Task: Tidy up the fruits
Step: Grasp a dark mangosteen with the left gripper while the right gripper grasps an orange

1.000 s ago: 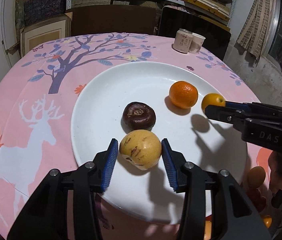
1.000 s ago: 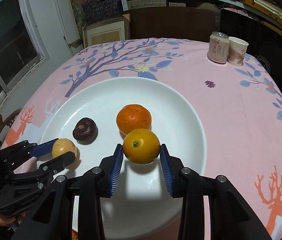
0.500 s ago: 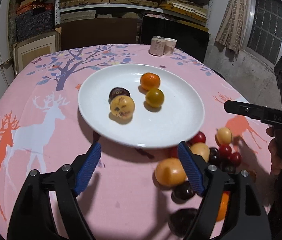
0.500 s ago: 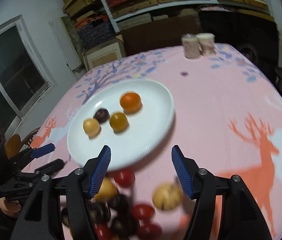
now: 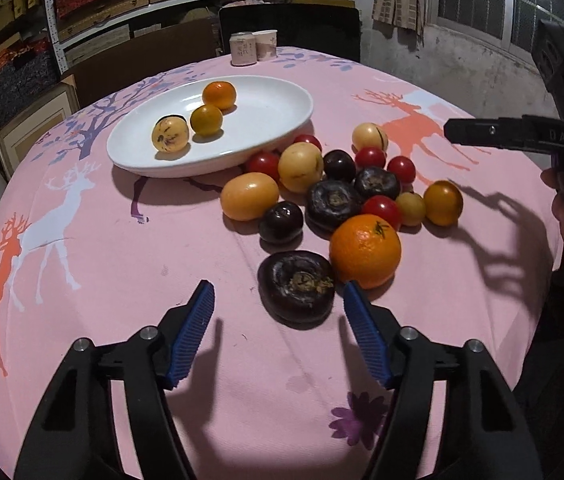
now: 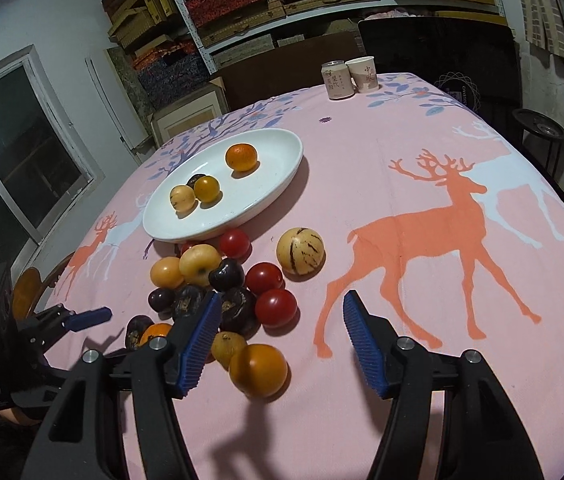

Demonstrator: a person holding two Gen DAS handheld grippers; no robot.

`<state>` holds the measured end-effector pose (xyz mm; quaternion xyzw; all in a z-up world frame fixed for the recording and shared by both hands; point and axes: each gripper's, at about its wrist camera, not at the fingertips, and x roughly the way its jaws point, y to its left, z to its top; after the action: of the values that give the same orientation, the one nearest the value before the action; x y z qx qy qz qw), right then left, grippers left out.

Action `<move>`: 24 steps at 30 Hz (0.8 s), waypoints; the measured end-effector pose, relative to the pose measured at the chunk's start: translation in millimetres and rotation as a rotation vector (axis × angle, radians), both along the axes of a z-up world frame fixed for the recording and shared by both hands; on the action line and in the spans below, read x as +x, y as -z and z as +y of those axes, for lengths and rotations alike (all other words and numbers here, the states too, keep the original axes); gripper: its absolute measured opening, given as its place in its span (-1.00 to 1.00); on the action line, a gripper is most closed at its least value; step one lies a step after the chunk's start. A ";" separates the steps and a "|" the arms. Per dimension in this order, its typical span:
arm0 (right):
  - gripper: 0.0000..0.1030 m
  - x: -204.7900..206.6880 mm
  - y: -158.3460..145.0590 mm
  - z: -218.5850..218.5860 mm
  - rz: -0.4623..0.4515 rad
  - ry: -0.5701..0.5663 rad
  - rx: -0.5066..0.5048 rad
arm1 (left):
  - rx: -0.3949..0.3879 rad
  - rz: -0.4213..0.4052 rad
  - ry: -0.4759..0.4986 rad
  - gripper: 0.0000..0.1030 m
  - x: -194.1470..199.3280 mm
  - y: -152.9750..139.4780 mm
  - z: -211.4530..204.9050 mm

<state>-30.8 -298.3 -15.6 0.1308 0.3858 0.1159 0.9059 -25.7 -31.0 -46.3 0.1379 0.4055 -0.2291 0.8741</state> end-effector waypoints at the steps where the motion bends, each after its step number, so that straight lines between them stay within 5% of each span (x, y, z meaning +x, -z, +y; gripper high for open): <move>1: 0.24 -1.4 -0.4 0.1 -0.002 -0.001 0.000 | 0.011 0.001 0.005 0.26 1.0 1.7 -2.7; 7: 0.24 -4.1 -0.7 1.2 -0.004 -0.004 -0.001 | 0.031 0.035 -0.004 0.17 18.1 14.5 -13.1; 9: 0.24 -3.8 0.4 2.4 0.001 -0.007 -0.003 | 0.021 0.044 0.005 -0.11 23.2 16.0 -15.4; 12: 0.24 -4.8 4.3 4.1 0.015 -0.014 -0.015 | 0.019 0.028 0.013 -0.12 22.7 16.7 -17.1; 19: 0.24 -13.4 14.6 20.0 0.036 -0.104 -0.091 | -0.133 -0.007 -0.074 -0.12 23.6 5.4 13.8; 24: 0.20 -15.2 24.2 34.3 0.055 -0.164 -0.147 | -0.128 -0.019 -0.095 -0.12 24.1 4.2 15.7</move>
<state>-46.0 -264.0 -39.8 0.0351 0.4273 0.1574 0.8896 -1.6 -15.3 -50.5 0.0645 0.3877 -0.2118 0.8948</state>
